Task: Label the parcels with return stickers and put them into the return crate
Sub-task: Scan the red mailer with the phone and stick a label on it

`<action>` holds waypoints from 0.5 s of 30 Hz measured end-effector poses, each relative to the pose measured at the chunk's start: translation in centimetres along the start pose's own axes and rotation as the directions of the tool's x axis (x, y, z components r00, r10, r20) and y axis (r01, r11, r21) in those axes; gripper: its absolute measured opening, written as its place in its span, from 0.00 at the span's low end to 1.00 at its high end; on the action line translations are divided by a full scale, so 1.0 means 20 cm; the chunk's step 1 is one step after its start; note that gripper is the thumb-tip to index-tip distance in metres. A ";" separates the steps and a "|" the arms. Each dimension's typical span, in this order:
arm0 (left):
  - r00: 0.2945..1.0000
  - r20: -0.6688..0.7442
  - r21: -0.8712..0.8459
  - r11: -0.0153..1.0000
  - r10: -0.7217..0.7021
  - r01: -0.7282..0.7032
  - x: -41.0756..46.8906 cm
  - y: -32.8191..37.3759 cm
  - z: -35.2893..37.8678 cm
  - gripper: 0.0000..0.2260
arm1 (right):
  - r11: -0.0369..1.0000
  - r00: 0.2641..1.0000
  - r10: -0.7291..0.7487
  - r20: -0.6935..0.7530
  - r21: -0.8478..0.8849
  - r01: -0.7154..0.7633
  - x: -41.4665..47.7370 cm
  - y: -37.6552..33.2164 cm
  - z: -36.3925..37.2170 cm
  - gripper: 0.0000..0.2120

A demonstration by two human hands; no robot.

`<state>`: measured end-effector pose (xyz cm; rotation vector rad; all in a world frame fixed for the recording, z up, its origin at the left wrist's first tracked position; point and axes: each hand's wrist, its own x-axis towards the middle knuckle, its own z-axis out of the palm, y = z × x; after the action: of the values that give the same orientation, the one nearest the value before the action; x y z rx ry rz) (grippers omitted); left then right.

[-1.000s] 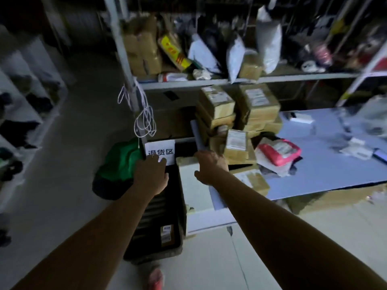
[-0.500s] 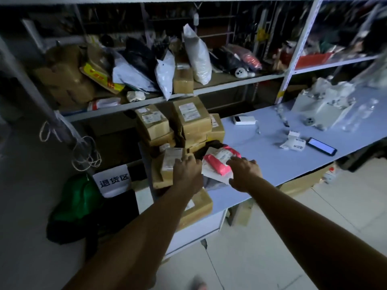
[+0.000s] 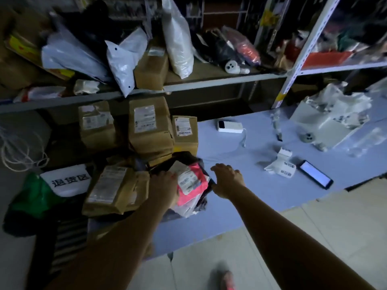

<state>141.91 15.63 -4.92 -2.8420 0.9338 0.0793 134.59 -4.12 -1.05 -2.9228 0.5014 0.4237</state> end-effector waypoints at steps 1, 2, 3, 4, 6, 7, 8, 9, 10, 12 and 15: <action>1.000 0.003 -0.007 1.000 -0.022 0.022 0.02 0.02 0.02 0.14 | 0.999 1.000 -0.029 0.004 0.017 0.029 0.07 0.04 0.00 0.29; 0.998 0.035 -0.029 0.998 -0.051 0.052 0.04 0.04 0.05 0.16 | 0.997 0.997 -0.069 0.025 0.038 0.068 0.13 0.07 0.00 0.31; 0.995 0.042 -0.086 0.992 -0.088 0.092 0.05 0.07 0.08 0.17 | 0.992 0.993 -0.109 0.037 0.065 0.107 0.17 0.10 0.00 0.33; 0.988 0.067 -0.149 0.978 -0.139 0.148 0.06 0.10 0.12 0.19 | 0.985 0.988 -0.148 0.036 0.090 0.144 0.22 0.12 0.01 0.36; 0.961 0.119 -0.266 0.924 -0.251 0.274 0.09 0.13 0.21 0.21 | 0.969 0.977 -0.210 0.041 0.144 0.202 0.29 0.17 0.02 0.37; 0.942 0.166 -0.311 0.891 -0.291 0.330 0.11 0.15 0.22 0.22 | 0.960 0.973 -0.228 0.045 0.177 0.216 0.33 0.20 0.04 0.37; 0.923 0.213 -0.361 0.852 -0.321 0.379 0.11 0.17 0.21 0.25 | 0.951 0.969 -0.242 0.050 0.210 0.226 0.36 0.22 0.05 0.37; 0.896 0.255 -0.394 0.808 -0.362 0.438 0.12 0.20 0.21 0.28 | 0.941 0.965 -0.252 0.069 0.250 0.227 0.39 0.24 0.07 0.38; 0.853 0.331 -0.429 0.741 -0.403 0.517 0.12 0.21 0.24 0.31 | 0.929 0.962 -0.257 0.095 0.300 0.219 0.42 0.26 0.09 0.39; 0.770 0.443 -0.535 0.553 -0.460 0.639 0.13 0.22 0.35 0.41 | 0.892 0.960 -0.245 0.139 0.420 0.167 0.47 0.26 0.15 0.45; 0.660 0.529 -0.650 0.246 -0.533 0.719 0.15 0.27 0.46 0.50 | 0.821 0.954 -0.221 0.201 0.567 0.070 0.52 0.25 0.24 0.54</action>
<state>141.07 10.91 -14.95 -3.6667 -0.6316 0.9408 141.03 -10.98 -9.16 -2.2772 0.2914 0.5253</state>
